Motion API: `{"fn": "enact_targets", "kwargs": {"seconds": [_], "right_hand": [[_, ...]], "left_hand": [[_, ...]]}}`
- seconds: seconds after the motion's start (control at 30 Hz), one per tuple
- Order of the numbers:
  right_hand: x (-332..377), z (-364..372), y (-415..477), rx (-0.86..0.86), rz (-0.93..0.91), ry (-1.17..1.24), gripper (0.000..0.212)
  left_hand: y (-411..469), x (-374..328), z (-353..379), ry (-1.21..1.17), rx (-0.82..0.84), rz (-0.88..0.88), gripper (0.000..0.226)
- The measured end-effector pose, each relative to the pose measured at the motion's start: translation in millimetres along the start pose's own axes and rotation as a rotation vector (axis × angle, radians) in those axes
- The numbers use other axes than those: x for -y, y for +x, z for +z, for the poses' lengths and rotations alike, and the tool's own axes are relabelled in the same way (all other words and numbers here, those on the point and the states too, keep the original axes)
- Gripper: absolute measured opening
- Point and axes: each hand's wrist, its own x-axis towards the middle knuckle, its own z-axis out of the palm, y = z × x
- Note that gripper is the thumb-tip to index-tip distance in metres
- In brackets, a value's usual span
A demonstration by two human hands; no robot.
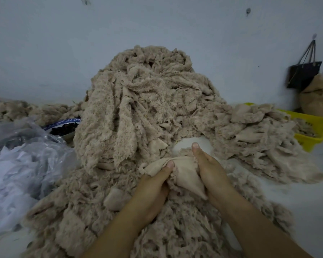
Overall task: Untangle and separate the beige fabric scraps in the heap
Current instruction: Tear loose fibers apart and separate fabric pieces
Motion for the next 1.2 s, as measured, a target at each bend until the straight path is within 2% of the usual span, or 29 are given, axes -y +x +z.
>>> {"fn": "enact_targets", "kwargs": {"seconds": [0.07,0.13,0.2,0.33,0.5,0.6,0.63,0.77,0.9,0.97,1.07,1.13,1.2], "right_hand": [[1,1,0,0.042,0.05,0.1,0.043],[5,-3,2,0.032,0.03,0.221,0.05],[8,-11,8,-0.028,-0.033,0.241,0.057],[0,-10,9,-0.087,-0.125,-0.092,0.067],[-7,6,-3,0.069,-0.35,-0.281,0.033],[-7,10,-4,0.093,-0.393,-0.451,0.011],[-7,11,-3,0.069,-0.412,-0.495,0.018],[-4,11,-2,-0.043,-0.333,-0.374,0.046],[-1,14,-3,-0.064,-0.286,-0.284,0.039],[3,15,-5,0.031,-0.28,-0.239,0.021],[2,22,-13,0.284,-0.145,-0.196,0.027],[4,28,-15,0.299,-0.085,-0.132,0.024],[7,27,-13,0.272,0.007,-0.054,0.026]], "left_hand": [[4,-2,-2,-0.082,0.004,-0.025,0.035],[9,-6,-10,-0.175,-0.039,-0.016,0.031],[13,-12,-19,-0.221,-0.084,0.003,0.033],[11,-12,-21,-0.165,-0.085,0.016,0.032],[6,-11,-19,-0.08,-0.069,-0.008,0.044],[5,-11,-17,-0.043,-0.101,-0.017,0.05],[6,-10,-16,-0.046,-0.136,-0.021,0.054],[9,-6,-17,-0.023,-0.221,-0.018,0.057],[10,-6,-18,-0.019,-0.237,-0.008,0.059],[9,-13,-16,0.004,-0.185,0.013,0.055],[8,-19,-10,0.106,-0.151,0.028,0.045],[7,-19,-7,0.169,-0.198,0.011,0.046],[7,-21,-7,0.238,-0.161,-0.023,0.043]]}}
